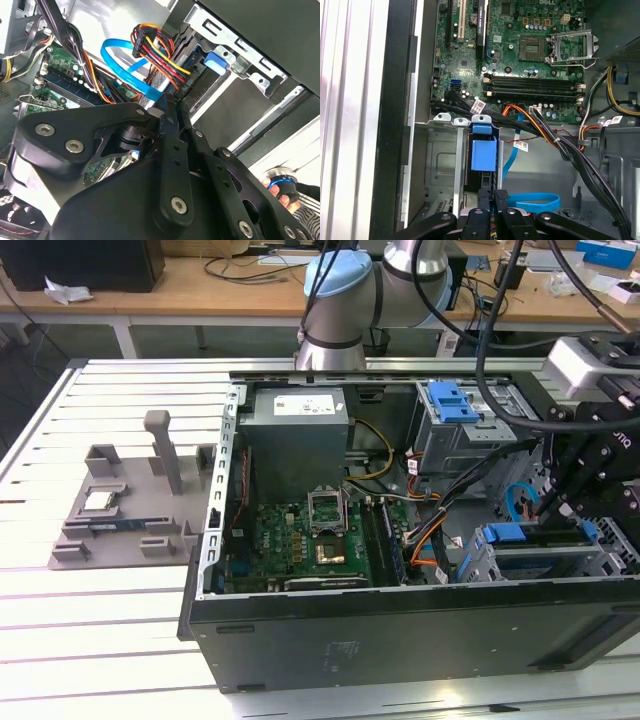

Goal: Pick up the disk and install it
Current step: 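Insert the second disk wire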

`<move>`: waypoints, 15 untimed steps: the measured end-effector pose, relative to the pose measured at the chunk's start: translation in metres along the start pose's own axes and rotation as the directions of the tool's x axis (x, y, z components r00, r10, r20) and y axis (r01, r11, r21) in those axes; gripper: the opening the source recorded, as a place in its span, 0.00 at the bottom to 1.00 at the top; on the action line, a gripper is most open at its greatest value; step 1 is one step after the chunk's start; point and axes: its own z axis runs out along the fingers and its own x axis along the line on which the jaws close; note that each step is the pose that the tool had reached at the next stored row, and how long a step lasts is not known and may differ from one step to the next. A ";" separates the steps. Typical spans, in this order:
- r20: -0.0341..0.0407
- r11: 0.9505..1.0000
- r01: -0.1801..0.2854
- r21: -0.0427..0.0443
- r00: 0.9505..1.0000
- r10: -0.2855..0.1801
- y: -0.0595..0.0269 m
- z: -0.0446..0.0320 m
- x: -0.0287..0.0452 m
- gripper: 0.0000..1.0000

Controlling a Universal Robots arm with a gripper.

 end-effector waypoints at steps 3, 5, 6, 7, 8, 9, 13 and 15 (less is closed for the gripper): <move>0.000 1.000 0.001 0.000 1.000 -0.001 -0.0001 0.0016 0.0000 0.16; 0.000 1.000 0.002 0.000 1.000 -0.002 -0.0002 0.0025 0.0001 0.16; 0.000 1.000 0.003 -0.001 1.000 -0.003 -0.0003 0.0033 0.0001 0.16; 0.000 1.000 0.003 -0.001 1.000 -0.003 -0.0004 0.0043 0.0001 0.16; 0.000 1.000 0.003 -0.001 1.000 -0.003 -0.0004 0.0052 0.0001 0.16; 0.000 1.000 0.004 -0.001 1.000 -0.004 -0.0005 0.0057 0.0001 0.16; 0.000 1.000 0.004 -0.001 1.000 -0.004 -0.0006 0.0065 0.0001 0.16; 0.001 1.000 0.004 -0.001 1.000 -0.004 -0.0007 0.0067 0.0000 0.16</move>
